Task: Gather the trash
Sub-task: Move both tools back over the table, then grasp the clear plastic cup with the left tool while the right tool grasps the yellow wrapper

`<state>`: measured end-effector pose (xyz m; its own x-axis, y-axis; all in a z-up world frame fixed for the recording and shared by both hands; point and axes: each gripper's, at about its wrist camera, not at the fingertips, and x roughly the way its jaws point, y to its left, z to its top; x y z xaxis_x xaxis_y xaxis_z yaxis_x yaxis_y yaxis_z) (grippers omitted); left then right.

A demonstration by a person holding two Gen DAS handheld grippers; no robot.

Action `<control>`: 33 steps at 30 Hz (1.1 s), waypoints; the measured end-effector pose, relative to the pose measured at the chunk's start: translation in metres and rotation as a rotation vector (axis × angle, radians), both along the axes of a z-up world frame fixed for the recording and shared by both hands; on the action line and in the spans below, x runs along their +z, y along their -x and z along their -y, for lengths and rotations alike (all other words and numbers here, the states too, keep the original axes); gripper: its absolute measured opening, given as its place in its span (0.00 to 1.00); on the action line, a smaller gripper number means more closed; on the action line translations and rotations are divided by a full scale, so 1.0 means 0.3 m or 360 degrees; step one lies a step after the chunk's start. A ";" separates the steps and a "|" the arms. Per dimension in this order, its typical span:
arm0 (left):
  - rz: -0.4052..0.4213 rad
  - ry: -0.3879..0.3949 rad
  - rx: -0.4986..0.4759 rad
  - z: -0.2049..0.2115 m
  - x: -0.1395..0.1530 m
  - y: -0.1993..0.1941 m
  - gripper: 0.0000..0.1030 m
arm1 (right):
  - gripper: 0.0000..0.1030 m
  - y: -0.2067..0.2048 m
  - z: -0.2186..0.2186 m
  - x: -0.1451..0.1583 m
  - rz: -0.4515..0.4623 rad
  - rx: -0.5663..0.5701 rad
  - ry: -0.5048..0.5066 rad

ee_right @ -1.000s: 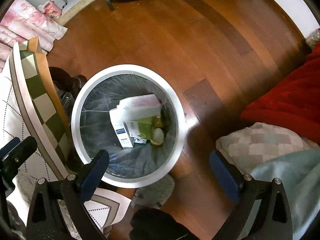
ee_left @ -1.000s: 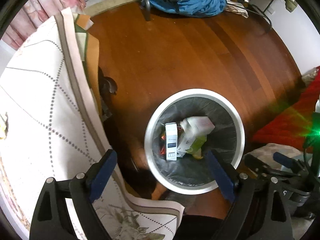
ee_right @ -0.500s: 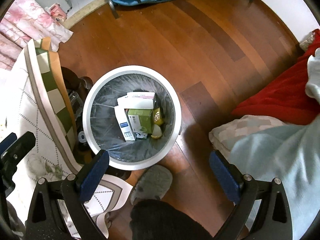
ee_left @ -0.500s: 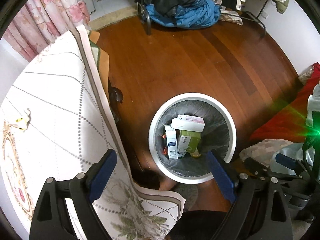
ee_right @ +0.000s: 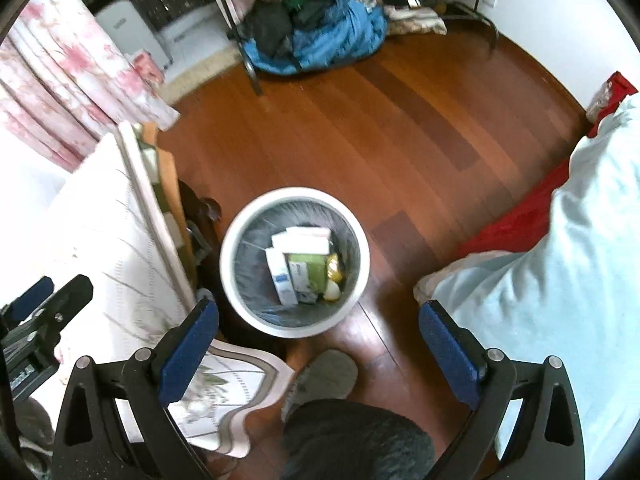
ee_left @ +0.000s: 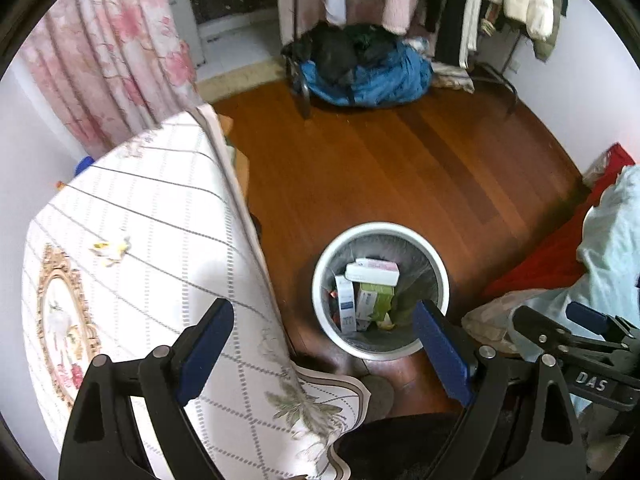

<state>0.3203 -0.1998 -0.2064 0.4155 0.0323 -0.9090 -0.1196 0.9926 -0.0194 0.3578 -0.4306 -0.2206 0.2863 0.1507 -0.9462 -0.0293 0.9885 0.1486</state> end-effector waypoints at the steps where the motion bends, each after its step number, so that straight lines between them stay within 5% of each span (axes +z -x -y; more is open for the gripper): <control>1: 0.0018 0.0002 0.0015 -0.013 0.021 0.005 0.89 | 0.99 0.007 -0.011 0.036 0.0025 0.0004 -0.0017; 6: 0.0129 0.0021 0.0157 -0.176 0.136 0.047 0.89 | 0.99 0.019 -0.145 0.193 0.0142 0.0101 -0.0110; 12: 0.0174 -0.0131 0.0483 -0.548 0.149 0.133 0.89 | 0.98 -0.010 -0.545 0.232 0.0146 0.0426 -0.0187; 16: 0.0076 -0.0196 0.0738 -0.844 0.045 0.220 0.89 | 0.98 -0.024 -0.902 0.133 0.0086 0.0655 -0.0244; 22: -0.0129 -0.0229 0.1053 -1.226 -0.185 0.356 0.89 | 0.64 -0.111 -1.309 -0.074 -0.0073 0.0794 -0.0315; 29: -0.0175 -0.0144 0.1169 -1.378 -0.277 0.455 0.89 | 0.62 -0.213 -1.549 -0.264 -0.0181 0.0819 -0.0276; 33: -0.0136 -0.0084 0.1094 -1.351 -0.281 0.476 0.89 | 0.31 -0.182 -1.607 -0.323 -0.0211 0.0869 -0.0252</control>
